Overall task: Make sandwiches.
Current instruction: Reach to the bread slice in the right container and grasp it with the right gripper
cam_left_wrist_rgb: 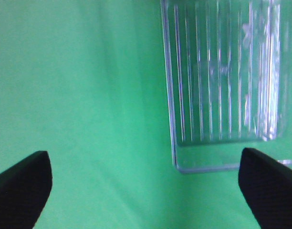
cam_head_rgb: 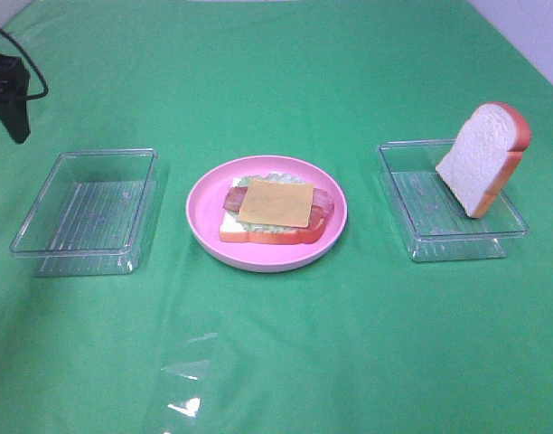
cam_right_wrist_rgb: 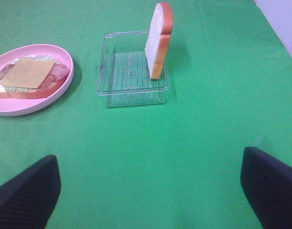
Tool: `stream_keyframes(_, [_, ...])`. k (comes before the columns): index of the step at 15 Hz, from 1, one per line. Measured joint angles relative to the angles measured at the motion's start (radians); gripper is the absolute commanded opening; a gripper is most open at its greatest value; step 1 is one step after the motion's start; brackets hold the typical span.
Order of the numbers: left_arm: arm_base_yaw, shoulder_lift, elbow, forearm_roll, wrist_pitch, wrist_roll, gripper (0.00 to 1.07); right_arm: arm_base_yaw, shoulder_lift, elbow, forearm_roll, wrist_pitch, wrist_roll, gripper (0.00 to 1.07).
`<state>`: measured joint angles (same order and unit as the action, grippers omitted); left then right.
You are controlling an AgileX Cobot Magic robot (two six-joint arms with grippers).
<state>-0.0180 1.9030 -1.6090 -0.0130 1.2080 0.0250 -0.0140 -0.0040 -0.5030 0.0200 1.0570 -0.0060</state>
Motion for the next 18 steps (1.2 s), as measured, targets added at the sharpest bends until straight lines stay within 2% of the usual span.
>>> stream_keyframes(1, [0.000,-0.156,0.208,-0.002,0.003,0.001,1.00,0.000,0.000,0.000,0.000,0.000,0.000,0.98])
stream_keyframes(2, [0.000,-0.200,0.261,-0.004,0.003,0.001,1.00,0.000,0.000,0.000,0.000,0.000,0.000,0.98])
stream_keyframes(3, [0.000,-0.285,0.353,-0.004,0.005,0.002,1.00,0.000,0.000,0.000,0.000,0.000,0.000,0.98])
stream_keyframes(5, [0.000,-0.485,0.541,-0.004,-0.012,0.004,1.00,0.000,0.000,0.000,0.000,0.000,0.000,0.98])
stream_keyframes(8, [0.000,-0.789,0.757,-0.005,-0.119,0.005,1.00,0.000,0.000,0.000,0.000,0.000,0.000,0.98])
stream_keyframes(12, [0.000,-1.173,0.986,0.013,-0.303,0.020,1.00,0.000,0.000,0.000,0.000,0.000,0.000,0.98])
stream_keyframes(15, [0.000,-1.386,1.108,0.013,-0.353,0.021,1.00,0.000,0.000,0.000,0.000,0.000,0.000,0.98])
stream_keyframes(17, [0.000,-1.561,1.134,0.013,-0.398,0.021,1.00,0.000,0.000,0.000,0.000,0.000,0.000,0.98])
stream_keyframes(18, [0.000,-1.598,1.134,0.013,-0.399,0.021,1.00,0.000,0.000,0.000,0.000,0.000,0.000,0.98])
